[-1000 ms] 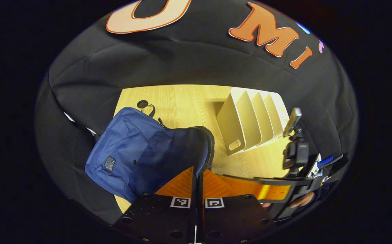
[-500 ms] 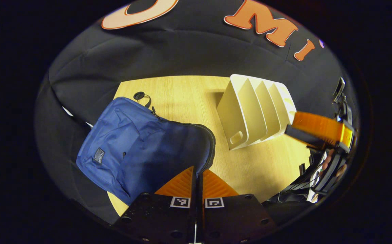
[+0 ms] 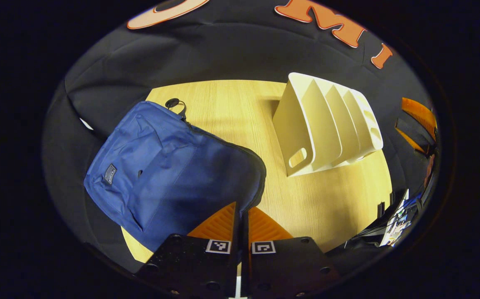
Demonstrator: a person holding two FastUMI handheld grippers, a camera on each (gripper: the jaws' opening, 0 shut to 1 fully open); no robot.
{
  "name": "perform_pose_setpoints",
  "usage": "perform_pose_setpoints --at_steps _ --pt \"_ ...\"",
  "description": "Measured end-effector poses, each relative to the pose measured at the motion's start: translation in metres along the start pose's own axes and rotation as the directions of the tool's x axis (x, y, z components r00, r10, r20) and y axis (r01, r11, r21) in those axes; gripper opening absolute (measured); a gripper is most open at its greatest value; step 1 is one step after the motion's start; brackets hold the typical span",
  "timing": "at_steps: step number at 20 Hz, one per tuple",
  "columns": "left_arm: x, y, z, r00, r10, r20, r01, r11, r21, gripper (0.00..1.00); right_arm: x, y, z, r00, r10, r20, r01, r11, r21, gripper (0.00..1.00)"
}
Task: Open the schoolbag, grab two books from the bookshelf and put them into the schoolbag.
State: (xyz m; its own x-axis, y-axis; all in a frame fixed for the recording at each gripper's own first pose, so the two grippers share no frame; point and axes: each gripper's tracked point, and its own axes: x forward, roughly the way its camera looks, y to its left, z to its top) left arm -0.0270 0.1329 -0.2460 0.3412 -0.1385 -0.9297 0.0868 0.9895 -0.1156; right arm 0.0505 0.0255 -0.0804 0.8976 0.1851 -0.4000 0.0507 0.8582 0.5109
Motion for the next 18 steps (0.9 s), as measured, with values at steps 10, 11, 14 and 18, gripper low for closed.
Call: perform_pose_setpoints --at_steps 10,11,14,18 --pt "-0.005 -0.075 -0.003 0.993 -0.1 0.058 0.1 0.995 0.007 0.55 -0.02 -0.034 0.015 0.996 -0.055 0.07 0.067 0.983 -0.174 0.94" --pt "-0.01 -0.082 0.003 0.991 -0.1 0.085 0.098 0.995 0.025 0.57 -0.022 -0.035 0.018 0.995 -0.057 0.079 0.071 0.98 -0.184 0.94" --pt "-0.028 -0.106 0.028 0.976 -0.095 0.195 0.076 0.992 0.101 0.79 -0.031 -0.038 0.025 0.992 -0.061 0.107 0.082 0.975 -0.205 0.94" --pt "-0.061 -0.13 0.076 0.913 -0.064 0.403 -0.002 0.987 0.16 0.8 -0.046 -0.038 0.043 0.98 -0.06 0.189 0.106 0.964 -0.244 0.94"
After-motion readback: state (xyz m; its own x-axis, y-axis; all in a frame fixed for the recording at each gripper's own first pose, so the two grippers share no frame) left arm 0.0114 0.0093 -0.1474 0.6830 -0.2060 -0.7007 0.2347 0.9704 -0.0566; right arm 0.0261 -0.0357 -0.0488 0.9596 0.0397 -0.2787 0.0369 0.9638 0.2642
